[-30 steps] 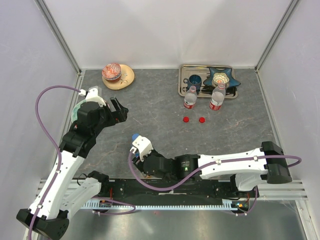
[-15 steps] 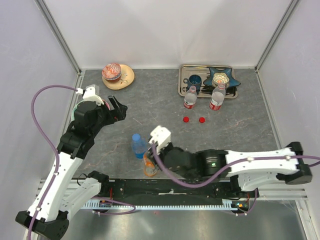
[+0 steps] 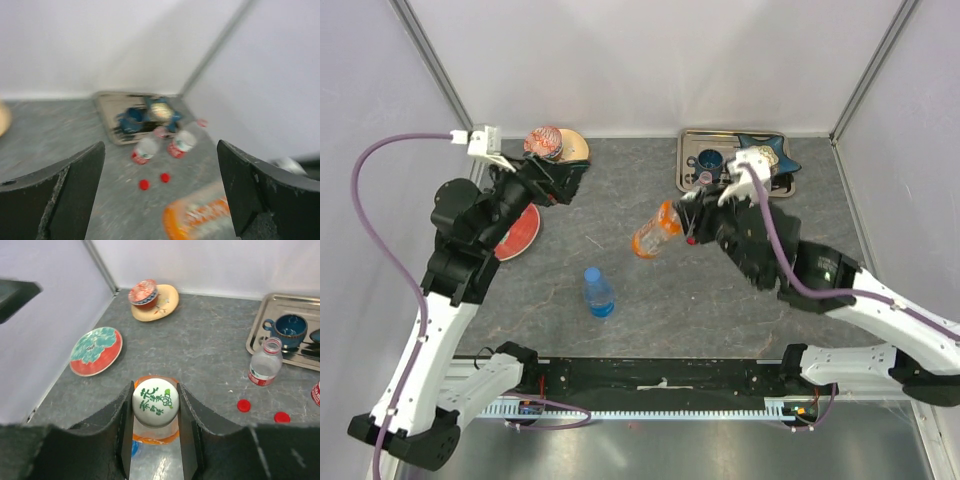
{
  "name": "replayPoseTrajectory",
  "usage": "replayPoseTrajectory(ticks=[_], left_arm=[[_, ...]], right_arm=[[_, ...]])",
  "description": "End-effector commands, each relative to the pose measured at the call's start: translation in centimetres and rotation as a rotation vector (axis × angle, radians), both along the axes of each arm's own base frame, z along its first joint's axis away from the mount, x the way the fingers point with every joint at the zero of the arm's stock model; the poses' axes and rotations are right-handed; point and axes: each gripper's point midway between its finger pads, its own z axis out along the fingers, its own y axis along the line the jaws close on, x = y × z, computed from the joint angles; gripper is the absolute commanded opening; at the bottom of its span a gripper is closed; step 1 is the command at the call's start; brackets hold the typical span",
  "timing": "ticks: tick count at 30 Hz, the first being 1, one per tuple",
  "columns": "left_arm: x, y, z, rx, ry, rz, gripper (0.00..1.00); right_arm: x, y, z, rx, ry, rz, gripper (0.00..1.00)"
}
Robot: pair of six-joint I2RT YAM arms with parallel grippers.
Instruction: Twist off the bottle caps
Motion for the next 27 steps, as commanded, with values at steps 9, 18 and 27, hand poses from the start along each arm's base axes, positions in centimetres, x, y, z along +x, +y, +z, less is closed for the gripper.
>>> replayPoseTrajectory(ticks=[9, 18, 27], left_arm=[[-7.6, -11.9, 2.4, -0.004, -0.240, -1.121, 1.00], [-7.2, -13.3, 0.7, 0.046, -0.212, -1.145, 1.00], [-7.9, -14.8, -1.0, 0.101, -0.194, -1.176, 1.00]], right_arm=[[2.4, 1.7, 5.4, 0.329, 0.065, 0.402, 0.00], [1.5, 2.6, 6.9, 0.314, 0.024, 0.486, 0.00], [2.0, 3.1, 7.6, 0.326, 0.000, 0.496, 0.00]])
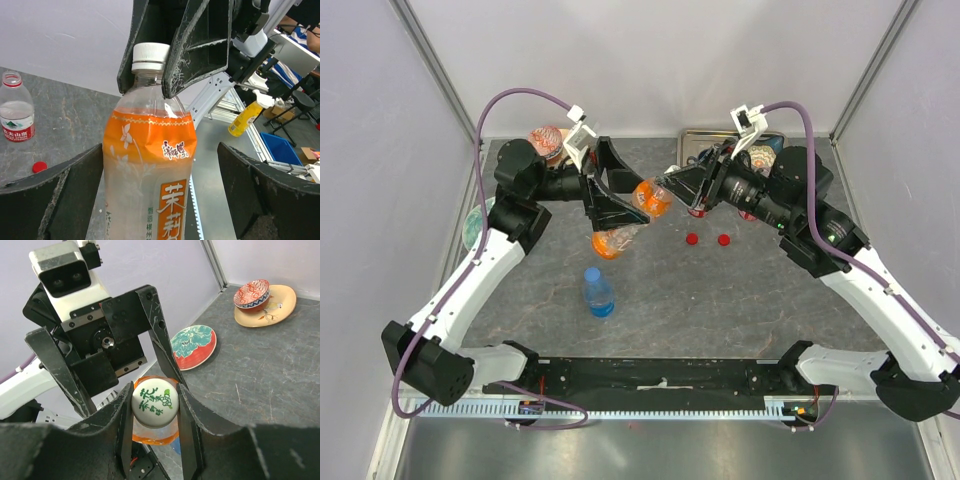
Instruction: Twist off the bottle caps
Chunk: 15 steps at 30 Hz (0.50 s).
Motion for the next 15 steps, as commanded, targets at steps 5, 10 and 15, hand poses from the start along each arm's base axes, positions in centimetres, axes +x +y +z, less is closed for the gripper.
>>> replayPoseTrajectory(ticks=[5, 10, 15], left_arm=[[-0.8, -0.9, -0.8, 0.040, -0.071, -0.029, 1.00], [-0.8, -1.2, -1.5, 0.053, -0.068, -0.028, 0.94], [-0.9, -1.3, -1.6, 0.055, -0.076, -0.034, 0.77]], right_arm=[[-0.4, 0.1, 3.4, 0.082, -0.081, 0.021, 0.00], [-0.3, 0.1, 3.4, 0.090, -0.077, 0.019, 0.00], [-0.3, 0.2, 3.1, 0.088, -0.069, 0.018, 0.00]])
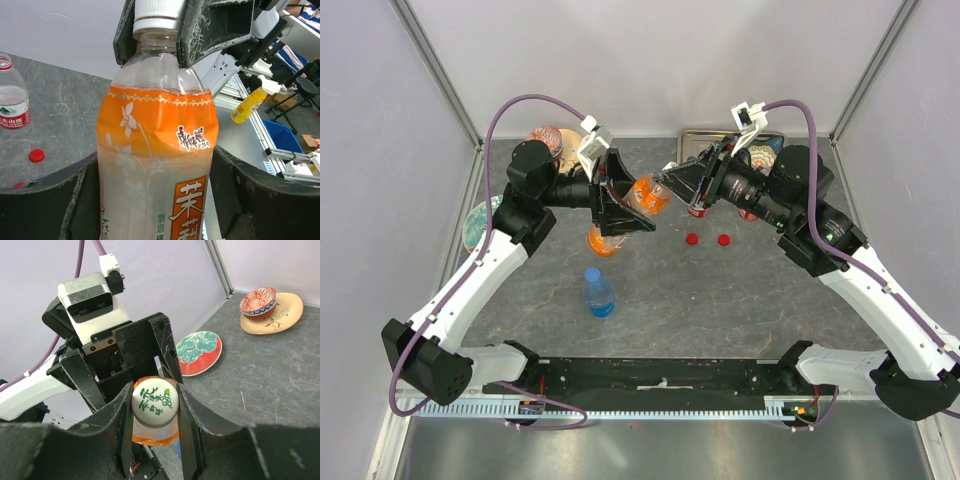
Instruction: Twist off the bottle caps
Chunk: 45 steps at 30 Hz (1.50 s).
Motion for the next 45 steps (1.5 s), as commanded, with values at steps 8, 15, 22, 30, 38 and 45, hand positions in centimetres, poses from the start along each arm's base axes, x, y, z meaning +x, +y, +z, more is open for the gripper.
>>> replayPoseTrajectory(ticks=[8, 15, 22, 30, 38, 45], left_arm=[[-0.5, -0.2, 0.7, -0.009, -0.084, -0.021, 0.56], [0.7, -0.4, 0.3, 0.001, -0.099, 0.069, 0.50], [2.9, -1.8, 0.4, 0.015, -0.265, 0.385, 0.45], [5.9, -1.9, 0.2, 0.044, -0.340, 0.701, 0.46], [6.0, -2.0, -0.1, 0.065, -0.392, 0.802, 0.46], [6.1, -1.8, -0.2, 0.072, -0.399, 0.827, 0.46]], right_arm=[[-0.4, -0.3, 1.8, 0.050, -0.045, 0.001, 0.00], [0.6, -1.8, 2.2, 0.051, -0.047, -0.099, 0.65], [2.4, -6.2, 5.2, 0.132, -0.063, -0.360, 0.75], [4.9, -7.4, 3.3, 0.110, 0.034, -0.509, 0.75], [5.7, -5.9, 2.0, 0.100, 0.078, -0.482, 0.74], [6.1, -4.5, 0.3, 0.074, 0.111, -0.440, 0.68]])
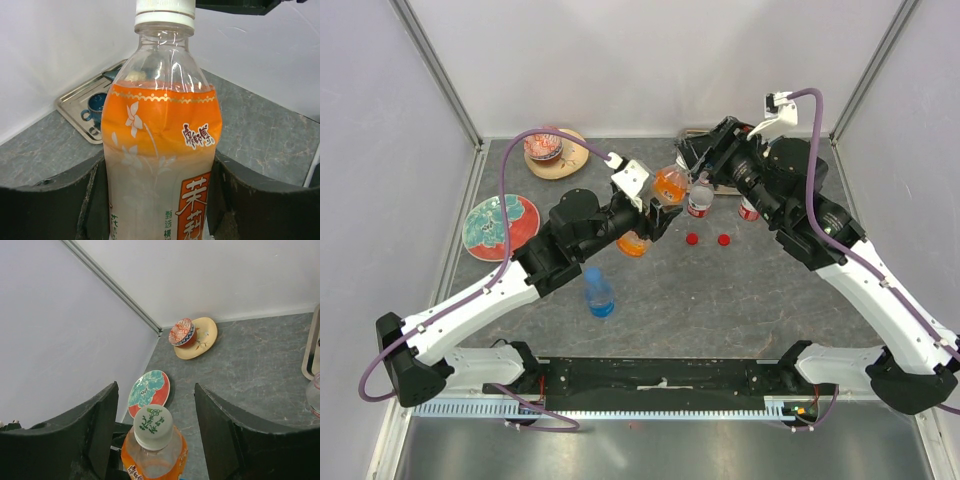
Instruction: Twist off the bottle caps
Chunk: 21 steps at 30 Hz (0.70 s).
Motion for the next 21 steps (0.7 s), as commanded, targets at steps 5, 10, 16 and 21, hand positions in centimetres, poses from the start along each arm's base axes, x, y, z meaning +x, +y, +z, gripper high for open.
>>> replayPoseTrajectory(ticks=[5, 10, 16, 21], left_arm=[[0.5, 1.2, 2.8, -0.045, -0.100, 0.063, 0.46], [0.5, 1.1, 2.8, -0.043, -0.099, 0.063, 0.46], [0.4, 1.2, 2.9, -0.046, -0.101, 0.063, 0.46], [0.4, 1.1, 2.8, -0.043, -0.100, 0.057, 0.46]], right_arm=[[-0.4, 0.8, 0.0, 0.024, 0.001, 0.045, 0.61], [-0.2, 1.2, -0.5, 0.015, 0.012, 0.054, 0.61], [-0.2, 1.5, -1.0, 0.003, 0.019, 0.066, 0.58], [-0.2, 1.5, -1.4, -0.002, 0.025, 0.069, 0.50]])
